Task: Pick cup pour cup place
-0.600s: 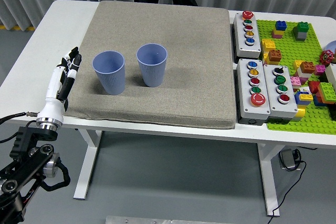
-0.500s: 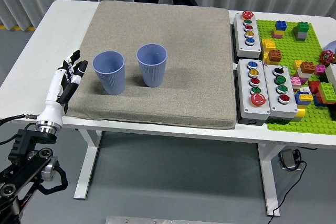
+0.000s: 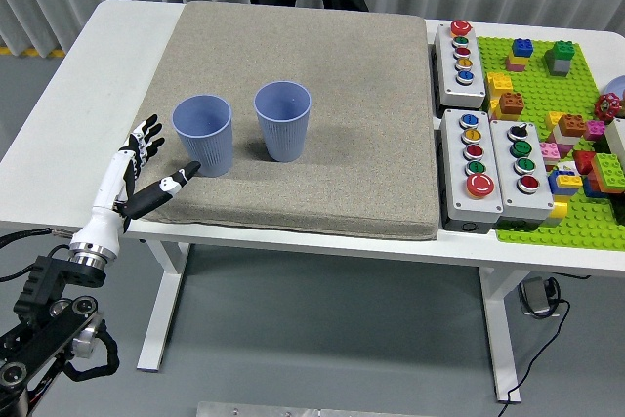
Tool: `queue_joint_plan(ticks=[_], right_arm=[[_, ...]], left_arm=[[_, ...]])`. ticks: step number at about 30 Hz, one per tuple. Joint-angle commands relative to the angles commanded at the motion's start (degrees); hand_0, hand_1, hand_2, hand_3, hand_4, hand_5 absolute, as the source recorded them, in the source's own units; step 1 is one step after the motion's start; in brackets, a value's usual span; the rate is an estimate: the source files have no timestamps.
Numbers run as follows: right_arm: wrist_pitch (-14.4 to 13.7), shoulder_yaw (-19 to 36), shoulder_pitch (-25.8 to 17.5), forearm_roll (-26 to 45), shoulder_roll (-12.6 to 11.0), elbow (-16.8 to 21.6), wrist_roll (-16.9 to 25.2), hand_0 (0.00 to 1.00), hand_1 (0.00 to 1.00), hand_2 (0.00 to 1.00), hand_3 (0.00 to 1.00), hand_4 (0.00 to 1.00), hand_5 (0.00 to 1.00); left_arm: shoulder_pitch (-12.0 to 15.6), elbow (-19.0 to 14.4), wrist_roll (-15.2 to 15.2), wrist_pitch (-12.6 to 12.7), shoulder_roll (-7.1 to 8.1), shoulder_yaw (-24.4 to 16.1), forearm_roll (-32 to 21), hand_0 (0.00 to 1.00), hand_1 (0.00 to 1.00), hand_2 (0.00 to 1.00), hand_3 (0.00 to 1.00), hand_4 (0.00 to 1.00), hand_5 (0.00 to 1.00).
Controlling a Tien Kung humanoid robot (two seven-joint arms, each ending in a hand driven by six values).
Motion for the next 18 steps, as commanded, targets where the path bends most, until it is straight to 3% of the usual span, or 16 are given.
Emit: queue_joint_plan(ticks=[1,13,18], right_arm=[[0.0,-0.1,0.1,0.1,0.0,0.0,0.0,0.7,0.64,0.601,0.597,0.002,0.282],[-0.1,-0.2,0.1,0.3,0.0,0.0,-0.1,0.701,0.639,0.601,0.597,0.002,0.288],[-0.1,-0.3,0.2,0.4,0.0,0.0,0.0,0.701,0.639,0.601,0.597,0.002,0.288]], left_arm=[[-0.3,0.4,0.1,-0.1,-0.19,0.3,0.1,0.94,0.945,0.998,0.998,0.901,0.274],[-2.4,2.6,0.7,0.2,-1.69,2.2,0.5,0.941,0.942,0.998,0.998,0.901,0.277],[-4.7,4.2,0.4,0.2,-2.4,2.4,-1.0,0.941,0.942,0.998,0.998,0.901,0.277]])
